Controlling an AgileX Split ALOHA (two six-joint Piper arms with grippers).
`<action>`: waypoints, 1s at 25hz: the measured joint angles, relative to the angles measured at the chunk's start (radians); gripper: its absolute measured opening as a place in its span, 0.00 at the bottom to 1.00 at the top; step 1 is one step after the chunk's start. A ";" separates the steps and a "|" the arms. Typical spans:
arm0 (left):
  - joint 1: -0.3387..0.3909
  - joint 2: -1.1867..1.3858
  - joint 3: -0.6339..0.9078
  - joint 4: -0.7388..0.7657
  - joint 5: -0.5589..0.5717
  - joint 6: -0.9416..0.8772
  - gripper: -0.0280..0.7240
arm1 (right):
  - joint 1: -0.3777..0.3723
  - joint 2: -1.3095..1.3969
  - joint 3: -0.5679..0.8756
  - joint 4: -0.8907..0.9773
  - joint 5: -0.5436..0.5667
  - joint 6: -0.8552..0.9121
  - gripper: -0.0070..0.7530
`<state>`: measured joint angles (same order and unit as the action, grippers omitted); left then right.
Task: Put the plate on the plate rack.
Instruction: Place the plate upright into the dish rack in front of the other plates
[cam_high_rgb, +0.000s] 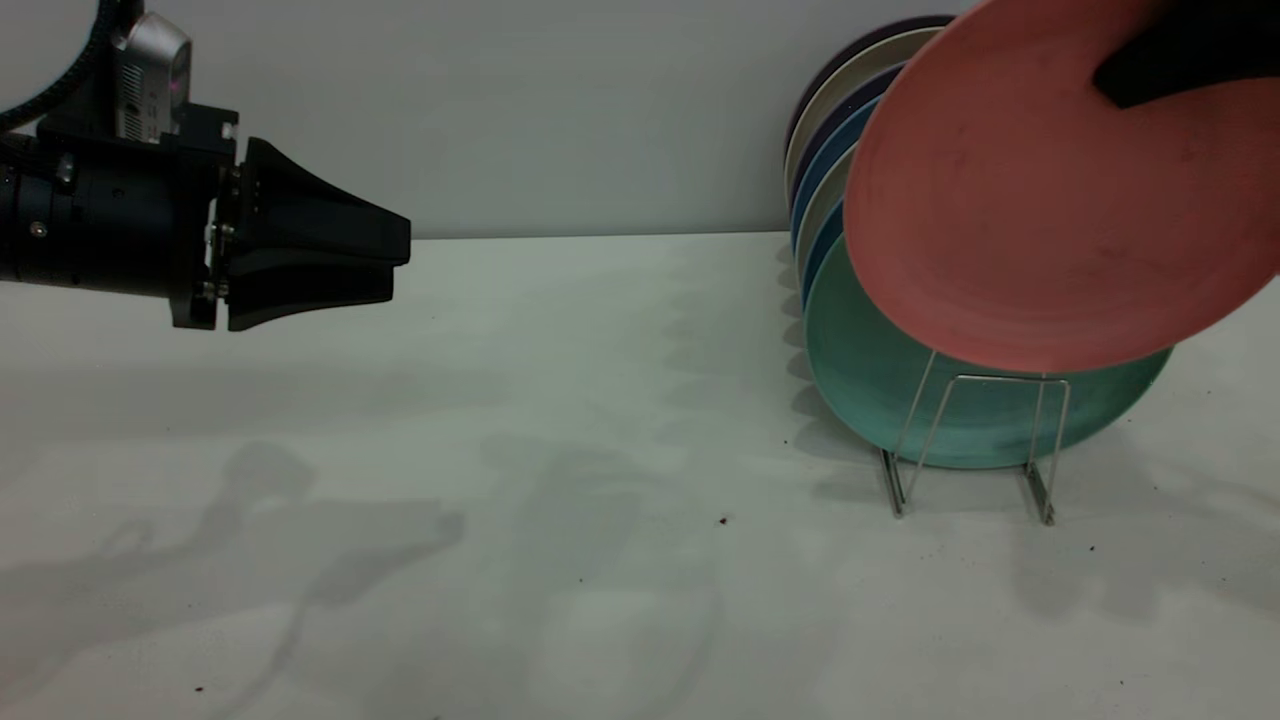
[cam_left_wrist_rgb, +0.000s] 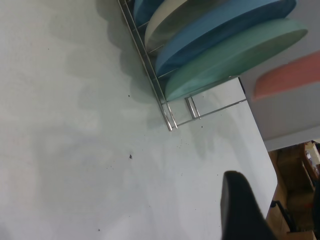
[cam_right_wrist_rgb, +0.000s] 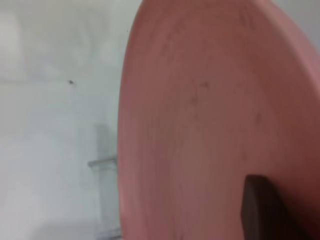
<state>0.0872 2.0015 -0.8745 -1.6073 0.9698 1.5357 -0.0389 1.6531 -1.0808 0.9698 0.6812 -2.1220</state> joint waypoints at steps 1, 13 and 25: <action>0.000 0.000 0.000 0.000 0.000 0.000 0.55 | 0.000 0.006 -0.002 -0.003 -0.005 0.000 0.17; 0.000 0.000 0.000 0.001 -0.008 0.005 0.55 | 0.009 0.056 -0.007 -0.011 -0.049 0.000 0.17; 0.000 0.000 0.000 0.001 -0.008 0.006 0.55 | 0.009 0.061 -0.007 0.013 -0.059 0.000 0.17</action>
<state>0.0872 2.0015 -0.8745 -1.6062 0.9622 1.5413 -0.0298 1.7142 -1.0879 0.9824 0.6222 -2.1220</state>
